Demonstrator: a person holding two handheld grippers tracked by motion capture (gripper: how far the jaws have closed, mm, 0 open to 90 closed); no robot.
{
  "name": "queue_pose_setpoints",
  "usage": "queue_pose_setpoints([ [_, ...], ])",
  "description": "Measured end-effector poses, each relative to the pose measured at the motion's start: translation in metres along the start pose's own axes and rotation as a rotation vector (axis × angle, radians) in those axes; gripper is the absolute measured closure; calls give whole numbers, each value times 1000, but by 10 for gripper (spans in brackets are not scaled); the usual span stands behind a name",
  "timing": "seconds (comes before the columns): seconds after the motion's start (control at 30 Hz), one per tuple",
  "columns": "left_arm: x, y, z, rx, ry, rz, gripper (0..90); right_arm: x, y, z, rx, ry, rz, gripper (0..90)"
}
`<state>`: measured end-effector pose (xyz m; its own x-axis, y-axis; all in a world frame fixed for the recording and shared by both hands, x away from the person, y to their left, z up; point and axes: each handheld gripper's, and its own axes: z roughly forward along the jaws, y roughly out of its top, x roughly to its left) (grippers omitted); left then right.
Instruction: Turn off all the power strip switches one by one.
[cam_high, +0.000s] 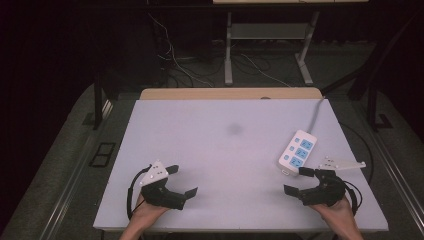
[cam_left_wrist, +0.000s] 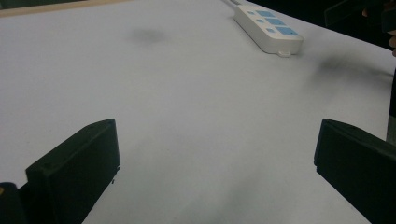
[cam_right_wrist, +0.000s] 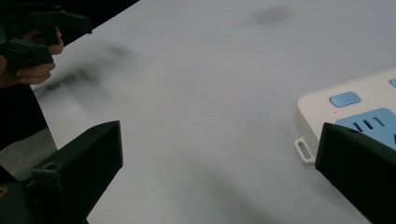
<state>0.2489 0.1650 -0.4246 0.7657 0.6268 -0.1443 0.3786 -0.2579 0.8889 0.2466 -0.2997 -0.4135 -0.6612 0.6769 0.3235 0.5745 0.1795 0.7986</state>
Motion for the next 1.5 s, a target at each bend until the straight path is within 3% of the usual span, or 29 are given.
queue_pose_setpoints([
  [1.1,-1,0,0,0,-2,0,0,1,2,3,53,-9,10,7],
  [1.5,1,-1,-2,-2,2,-9,0,-5,15,4,61,-8,17,7],
])
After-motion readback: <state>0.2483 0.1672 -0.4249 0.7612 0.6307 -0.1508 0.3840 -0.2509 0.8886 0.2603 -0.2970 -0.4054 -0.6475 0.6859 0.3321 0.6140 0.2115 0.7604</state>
